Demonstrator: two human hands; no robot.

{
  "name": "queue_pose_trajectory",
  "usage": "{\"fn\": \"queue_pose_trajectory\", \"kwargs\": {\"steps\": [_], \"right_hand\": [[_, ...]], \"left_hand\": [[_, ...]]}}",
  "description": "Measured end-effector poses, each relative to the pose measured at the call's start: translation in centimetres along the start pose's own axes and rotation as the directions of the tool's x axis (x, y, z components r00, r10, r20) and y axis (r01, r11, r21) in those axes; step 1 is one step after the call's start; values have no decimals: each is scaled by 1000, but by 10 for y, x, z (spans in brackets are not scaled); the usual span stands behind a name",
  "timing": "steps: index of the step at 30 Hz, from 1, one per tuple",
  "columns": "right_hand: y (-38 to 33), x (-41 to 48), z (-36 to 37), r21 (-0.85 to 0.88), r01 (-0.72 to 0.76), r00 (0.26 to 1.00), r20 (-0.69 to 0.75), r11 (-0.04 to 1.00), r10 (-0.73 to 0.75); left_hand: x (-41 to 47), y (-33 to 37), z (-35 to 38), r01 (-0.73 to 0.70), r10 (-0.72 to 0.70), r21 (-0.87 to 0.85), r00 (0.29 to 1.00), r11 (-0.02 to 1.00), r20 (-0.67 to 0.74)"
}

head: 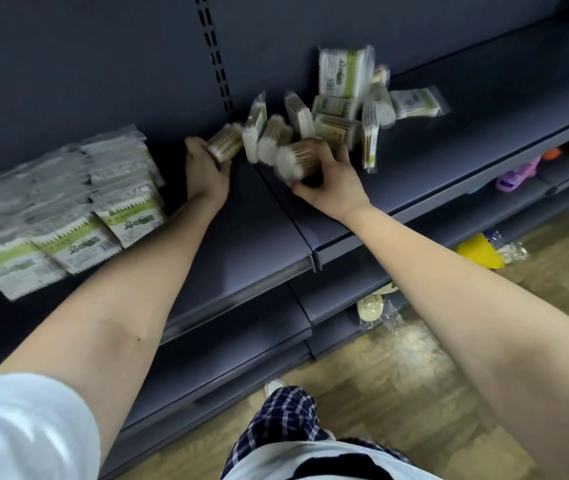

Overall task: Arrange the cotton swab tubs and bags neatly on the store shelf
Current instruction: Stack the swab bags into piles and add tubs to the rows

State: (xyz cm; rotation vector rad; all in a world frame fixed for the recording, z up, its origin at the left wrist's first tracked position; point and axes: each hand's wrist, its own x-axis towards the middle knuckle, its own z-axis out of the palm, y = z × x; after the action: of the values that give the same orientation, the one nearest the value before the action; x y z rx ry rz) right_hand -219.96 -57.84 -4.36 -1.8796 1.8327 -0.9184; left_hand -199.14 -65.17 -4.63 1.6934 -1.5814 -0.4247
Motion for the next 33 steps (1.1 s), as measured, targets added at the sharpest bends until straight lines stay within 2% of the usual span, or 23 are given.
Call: {"fn": "queue_pose_trajectory", "kwargs": {"steps": [5, 10, 12, 16, 21, 27, 33], "right_hand": [[-1, -3, -3, 174, -4, 996, -85, 985, 19], [-2, -10, -4, 312, 24, 990, -138, 950, 21], [-4, -13, -5, 323, 33, 989, -149, 946, 17], [-9, -19, -8, 306, 84, 986, -161, 948, -35], [-9, -22, -8, 366, 61, 985, -173, 929, 3], [-7, -18, -7, 319, 56, 982, -189, 946, 5], [-3, -14, -6, 277, 37, 986, -166, 960, 10]], "left_hand": [[-26, 2, -9, -4, 2, -55, 999, 998, -42], [-46, 1, -29, -108, 96, -65, 982, 992, -164], [-51, 5, -38, -142, 122, -110, 978, 984, -170], [-57, 12, -51, -162, 140, -201, 983, 966, -119], [-77, 3, -56, -115, 156, -225, 972, 968, 176], [-95, 5, -54, -48, 109, -305, 976, 951, 188], [-96, 5, -42, 28, 2, -128, 973, 991, 233]]}}
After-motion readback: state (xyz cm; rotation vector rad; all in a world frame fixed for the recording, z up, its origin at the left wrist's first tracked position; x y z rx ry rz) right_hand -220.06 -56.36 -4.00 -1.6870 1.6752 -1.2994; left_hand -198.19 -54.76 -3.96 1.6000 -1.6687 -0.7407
